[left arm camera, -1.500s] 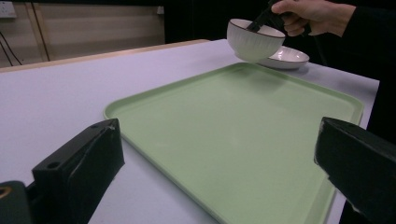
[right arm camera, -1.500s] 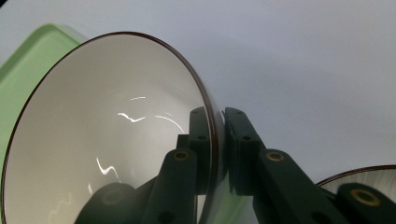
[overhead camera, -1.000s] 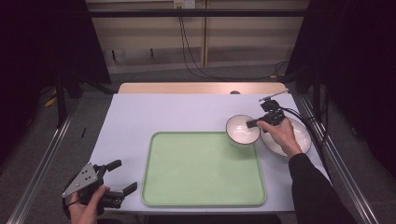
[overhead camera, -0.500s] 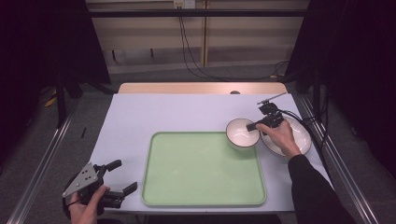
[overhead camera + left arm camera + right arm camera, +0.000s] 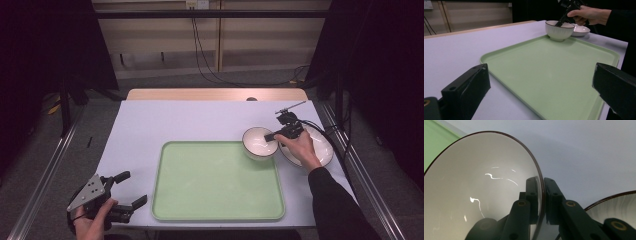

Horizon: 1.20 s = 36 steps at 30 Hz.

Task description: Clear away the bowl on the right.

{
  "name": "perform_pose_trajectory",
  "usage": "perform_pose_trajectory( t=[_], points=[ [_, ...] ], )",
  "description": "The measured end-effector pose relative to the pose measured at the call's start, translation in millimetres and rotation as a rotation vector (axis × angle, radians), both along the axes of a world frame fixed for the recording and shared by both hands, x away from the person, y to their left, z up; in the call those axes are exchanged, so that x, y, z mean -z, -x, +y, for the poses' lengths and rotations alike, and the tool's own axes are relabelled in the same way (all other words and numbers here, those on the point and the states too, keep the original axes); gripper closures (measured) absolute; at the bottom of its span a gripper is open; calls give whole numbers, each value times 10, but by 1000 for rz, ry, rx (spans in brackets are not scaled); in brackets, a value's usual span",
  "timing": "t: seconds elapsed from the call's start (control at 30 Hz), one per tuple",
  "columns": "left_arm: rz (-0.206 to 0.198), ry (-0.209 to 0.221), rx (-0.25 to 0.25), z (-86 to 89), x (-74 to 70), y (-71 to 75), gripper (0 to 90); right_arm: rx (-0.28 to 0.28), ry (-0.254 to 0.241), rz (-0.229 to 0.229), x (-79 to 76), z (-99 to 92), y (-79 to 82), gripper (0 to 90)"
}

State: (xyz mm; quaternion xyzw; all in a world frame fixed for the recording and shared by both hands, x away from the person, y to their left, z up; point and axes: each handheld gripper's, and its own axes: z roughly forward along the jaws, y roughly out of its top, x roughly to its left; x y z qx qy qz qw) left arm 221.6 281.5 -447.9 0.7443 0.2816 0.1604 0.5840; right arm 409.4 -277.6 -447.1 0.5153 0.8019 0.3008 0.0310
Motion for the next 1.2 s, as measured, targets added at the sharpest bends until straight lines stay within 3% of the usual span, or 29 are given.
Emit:
perform_pose_trajectory(
  t=[0.07, 0.17, 0.2, 0.33, 0.53, 0.7, 0.87, 0.93, 1.07, 1.2],
  points=[
    [-6, -19, 7, 15, -3, -5, 13, 0, 0, -4, 2, 5, 2, 831],
    [7, 5, 1, -3, 1, 7, 13, -2, 14, -9, -4, 17, 18, 831],
    [-6, -14, 11, 14, -3, -2, 13, -1, 15, -11, -1, 15, 19, 831],
    [3, 2, 1, -1, -1, 3, 13, -4, 26, -27, 4, 26, 36, 829],
    [-2, -8, 11, 10, -2, -1, 13, 1, 33, -49, 11, 41, 58, 825],
    [6, 15, -5, 1, 4, 8, 13, -12, 42, -74, 20, 40, 69, 814],
    [2, 7, 0, 7, 2, 2, 13, -13, 14, -105, 31, 60, 64, 698],
    [-1, 4, 1, 9, 1, 1, 13, -11, 17, -131, 33, 53, 71, 596],
    [-2, 1, 2, 8, -2, 0, 13, -15, 12, -136, 34, 55, 100, 434],
    [-2, -3, 6, 10, -3, 0, 13, -27, -21, -159, 14, 58, 120, 295]
  ],
)
